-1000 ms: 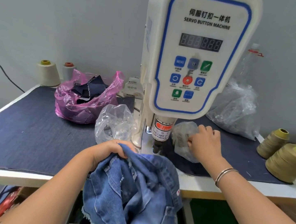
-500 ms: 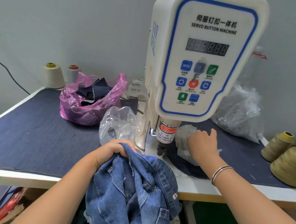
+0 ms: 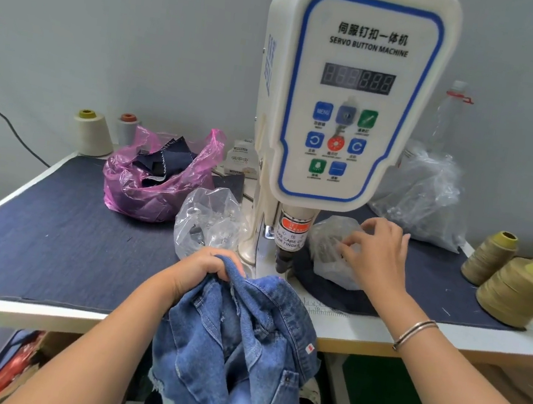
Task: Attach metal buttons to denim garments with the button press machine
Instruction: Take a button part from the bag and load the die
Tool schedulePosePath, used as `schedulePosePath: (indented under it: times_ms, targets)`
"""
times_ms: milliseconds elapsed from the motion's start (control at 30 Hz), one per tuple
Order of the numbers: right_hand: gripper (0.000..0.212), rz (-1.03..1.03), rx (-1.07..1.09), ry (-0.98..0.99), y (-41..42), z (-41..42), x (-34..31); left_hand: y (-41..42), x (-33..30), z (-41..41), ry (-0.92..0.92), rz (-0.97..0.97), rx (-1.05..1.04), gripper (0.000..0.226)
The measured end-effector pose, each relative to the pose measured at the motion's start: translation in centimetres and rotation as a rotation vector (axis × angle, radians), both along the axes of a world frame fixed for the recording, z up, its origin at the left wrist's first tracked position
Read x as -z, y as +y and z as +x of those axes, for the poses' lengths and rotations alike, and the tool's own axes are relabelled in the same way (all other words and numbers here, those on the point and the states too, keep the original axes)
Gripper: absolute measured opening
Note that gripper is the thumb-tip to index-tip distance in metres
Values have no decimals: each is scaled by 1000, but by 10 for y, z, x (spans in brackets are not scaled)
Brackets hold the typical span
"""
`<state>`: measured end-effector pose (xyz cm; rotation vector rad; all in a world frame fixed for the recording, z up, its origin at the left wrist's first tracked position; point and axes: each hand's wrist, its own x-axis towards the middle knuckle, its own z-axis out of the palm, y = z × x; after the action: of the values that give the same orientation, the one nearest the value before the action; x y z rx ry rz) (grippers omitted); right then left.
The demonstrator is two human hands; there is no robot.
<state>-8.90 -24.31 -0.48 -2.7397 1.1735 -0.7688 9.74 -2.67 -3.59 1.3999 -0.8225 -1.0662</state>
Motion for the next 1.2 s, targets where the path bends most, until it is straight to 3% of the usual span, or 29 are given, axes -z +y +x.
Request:
schedulePosePath:
  times_ms: [167,200,267,333,467,833,1200]
  targets:
    - [12,-18,36,-231,16,-10,-8,0,4,2,-7,6,16,32]
    - [13,149,-2,-375,23,-11,-13,0,5,3,-6,7,15,32]
    - [16,702,-124,-655,46,-9,-18,0,6,4,-2,9,13,31]
    - [17,1127,-165,-687,72,-6,-12,0,6,5,0,11,17,30]
    - [22,1465,-156,-682,96,2,5,0,5,4,-1,13,24,31]
    - [12,1769,-200,-606,97,2,2,0,2,2,2,12,10,31]
    - [16,1886,-118,-541,99,5,-5,-1,3,2,22,13,4,31]
